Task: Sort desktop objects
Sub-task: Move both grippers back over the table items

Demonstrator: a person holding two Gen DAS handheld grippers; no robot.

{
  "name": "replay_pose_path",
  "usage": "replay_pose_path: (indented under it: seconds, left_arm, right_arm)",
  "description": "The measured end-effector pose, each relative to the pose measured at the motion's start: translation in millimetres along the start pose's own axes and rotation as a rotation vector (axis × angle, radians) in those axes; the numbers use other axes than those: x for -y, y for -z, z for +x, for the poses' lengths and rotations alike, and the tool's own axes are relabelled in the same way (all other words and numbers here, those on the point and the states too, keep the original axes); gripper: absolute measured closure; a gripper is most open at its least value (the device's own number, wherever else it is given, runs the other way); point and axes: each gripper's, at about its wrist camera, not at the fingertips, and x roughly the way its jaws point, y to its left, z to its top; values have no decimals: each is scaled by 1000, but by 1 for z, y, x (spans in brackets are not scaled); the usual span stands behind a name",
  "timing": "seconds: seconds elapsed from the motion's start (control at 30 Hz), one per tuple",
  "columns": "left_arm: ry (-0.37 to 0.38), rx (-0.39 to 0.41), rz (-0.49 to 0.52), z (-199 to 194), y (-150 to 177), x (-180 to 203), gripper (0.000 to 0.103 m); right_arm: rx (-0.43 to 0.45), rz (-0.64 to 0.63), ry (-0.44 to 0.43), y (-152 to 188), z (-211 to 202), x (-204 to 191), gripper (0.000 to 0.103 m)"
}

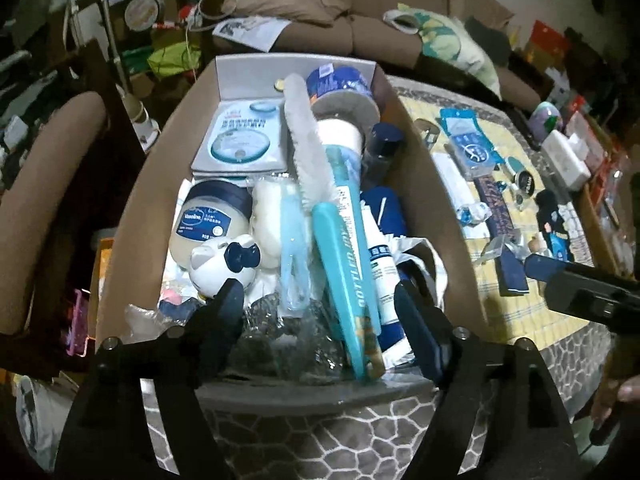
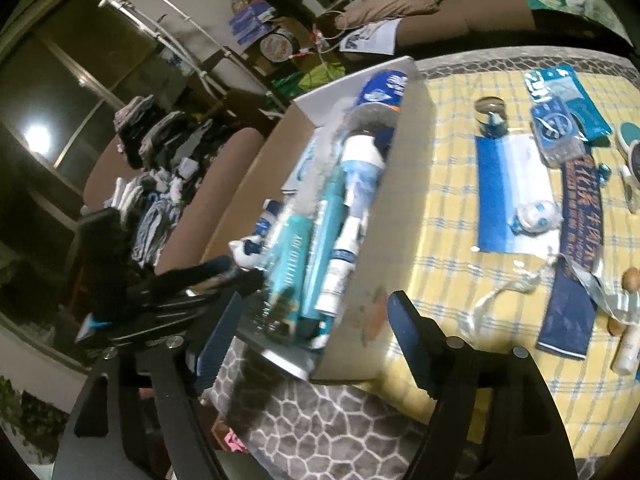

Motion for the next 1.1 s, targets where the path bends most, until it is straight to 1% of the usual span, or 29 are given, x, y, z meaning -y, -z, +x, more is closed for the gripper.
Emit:
replay_pose_path:
  seconds: [0.1,0.17,0.2,0.27,0.33,0.5,0.63,0.67,0.83,0.97,1.1]
  left_arm:
    - [-14,24,8,-10,3,8,17]
    - [-10,40,13,-18,6,14,12]
    - [-7,43,15,-20,7,15,11]
    - [0,49,19,-27,9,20,9]
    - [5,57,21,-33,11,25,8]
    - [23,73,32,-49,15,41,6]
    - [39,84,52,-61,19,58,0]
    - [43,85,55,-63,19,60,0]
    - [69,93,74,-68,24,86,0]
    - [100,89,95,-60,27,114,0]
    - [125,93,127,-49,30,142,0]
  right_arm:
    - [10,-13,51,5,-6,4,14]
    - [16,-25,80,8,-11,6,2]
    - [19,-34,106,10,-15,7,0]
    - [30,-51,153,13,-22,8,0]
    - [36,-59,182,17,-29,9,0]
    - [54,-51,209,29,-52,16,0]
    - [65,-59,240,37,-71,20,0]
    - [69,-61,250,40,-76,22,0]
    - [91,-58,333,53,-110,49,0]
    - [114,-24,407,61,-135,81,0]
    - [132,24,448,65,-152,112,0]
